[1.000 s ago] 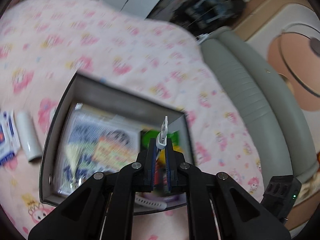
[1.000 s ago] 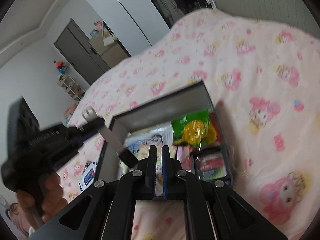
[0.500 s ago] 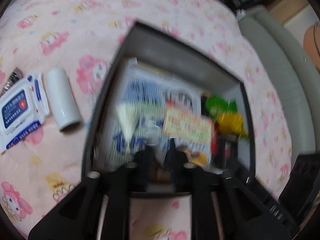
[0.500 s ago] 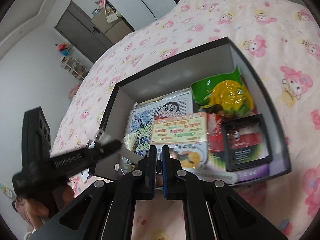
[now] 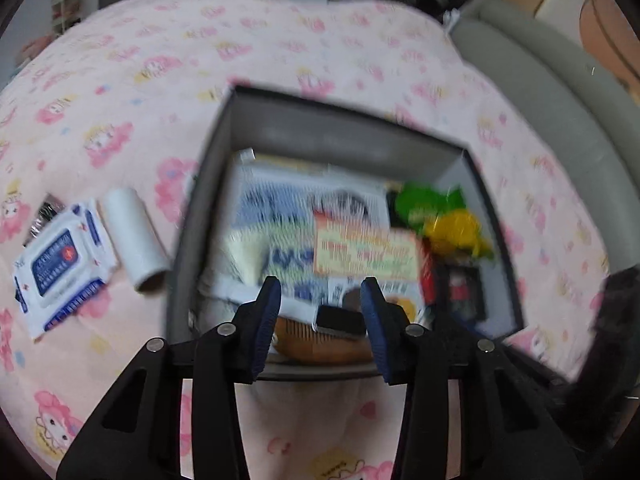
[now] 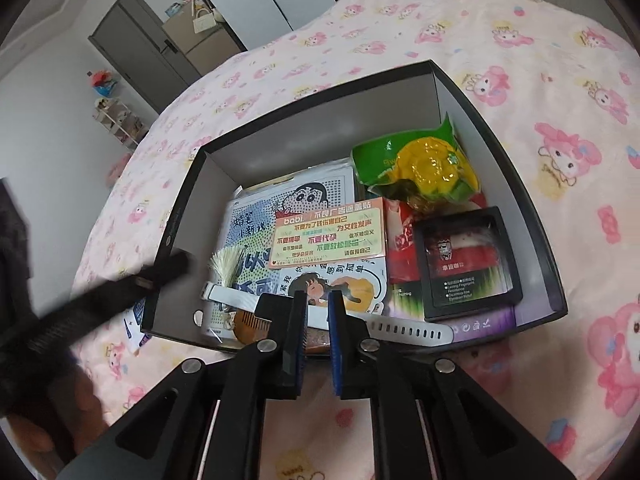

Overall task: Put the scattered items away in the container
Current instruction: 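Withdraw the right tool from the box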

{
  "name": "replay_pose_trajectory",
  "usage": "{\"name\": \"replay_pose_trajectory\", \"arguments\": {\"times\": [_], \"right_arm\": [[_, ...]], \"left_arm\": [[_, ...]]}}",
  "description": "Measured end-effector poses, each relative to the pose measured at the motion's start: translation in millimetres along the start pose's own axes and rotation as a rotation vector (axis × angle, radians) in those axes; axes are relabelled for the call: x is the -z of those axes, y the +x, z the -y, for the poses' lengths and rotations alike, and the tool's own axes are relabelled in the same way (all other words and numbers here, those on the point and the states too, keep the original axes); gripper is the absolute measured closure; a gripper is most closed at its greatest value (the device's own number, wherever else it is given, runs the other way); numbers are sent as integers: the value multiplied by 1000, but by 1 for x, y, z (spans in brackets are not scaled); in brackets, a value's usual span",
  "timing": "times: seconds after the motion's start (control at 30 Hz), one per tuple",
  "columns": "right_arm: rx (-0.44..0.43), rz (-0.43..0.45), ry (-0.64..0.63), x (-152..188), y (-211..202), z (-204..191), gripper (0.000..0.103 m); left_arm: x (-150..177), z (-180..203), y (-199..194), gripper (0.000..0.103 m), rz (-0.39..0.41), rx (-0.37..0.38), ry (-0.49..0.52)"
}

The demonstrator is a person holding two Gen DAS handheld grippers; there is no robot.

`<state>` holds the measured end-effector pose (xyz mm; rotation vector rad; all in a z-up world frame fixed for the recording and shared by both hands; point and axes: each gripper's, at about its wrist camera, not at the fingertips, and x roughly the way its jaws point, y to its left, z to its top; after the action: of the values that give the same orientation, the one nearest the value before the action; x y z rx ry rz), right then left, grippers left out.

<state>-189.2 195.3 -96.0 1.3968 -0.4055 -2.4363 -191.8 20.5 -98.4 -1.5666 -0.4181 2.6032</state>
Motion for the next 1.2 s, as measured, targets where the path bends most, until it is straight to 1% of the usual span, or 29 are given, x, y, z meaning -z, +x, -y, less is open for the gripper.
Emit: {"name": "replay_pose_trajectory", "arguments": {"times": [0.07, 0.13, 0.2, 0.23, 0.33, 0.37, 0.53, 0.67, 0.83, 1.0, 1.2], "right_arm": [[15, 3, -22, 1, -4, -3, 93], [36, 9, -47, 3, -9, -6, 89], [51, 22, -69, 5, -16, -10, 88], [54, 30, -76, 7, -20, -12, 87], [48, 52, -79, 11, -33, -20, 83], [43, 63, -75, 14, -38, -23, 83], [25, 98, -80, 25, -56, -40, 81], [26, 117, -128, 35, -68, -61, 81], [19, 121, -179, 48, -74, -84, 81], [10, 122, -227, 62, -81, -106, 81], [12, 115, -282, 81, -85, -131, 81]], "left_arm": [[6, 2, 3, 63, -8, -3, 7], [11, 5, 0, 63, 0, 9, 13], [14, 9, -14, 63, 25, 44, 26], [16, 11, -21, 63, 45, 50, 42], [23, 16, -44, 64, 97, 62, 83], [26, 16, -51, 64, 110, 67, 91], [37, 6, -79, 63, 142, 106, 100], [45, -3, -97, 64, 167, 101, 117], [58, -15, -119, 64, 201, 70, 138], [73, -32, -140, 64, 237, 61, 118], [101, -57, -158, 64, 256, 72, 74]]}}
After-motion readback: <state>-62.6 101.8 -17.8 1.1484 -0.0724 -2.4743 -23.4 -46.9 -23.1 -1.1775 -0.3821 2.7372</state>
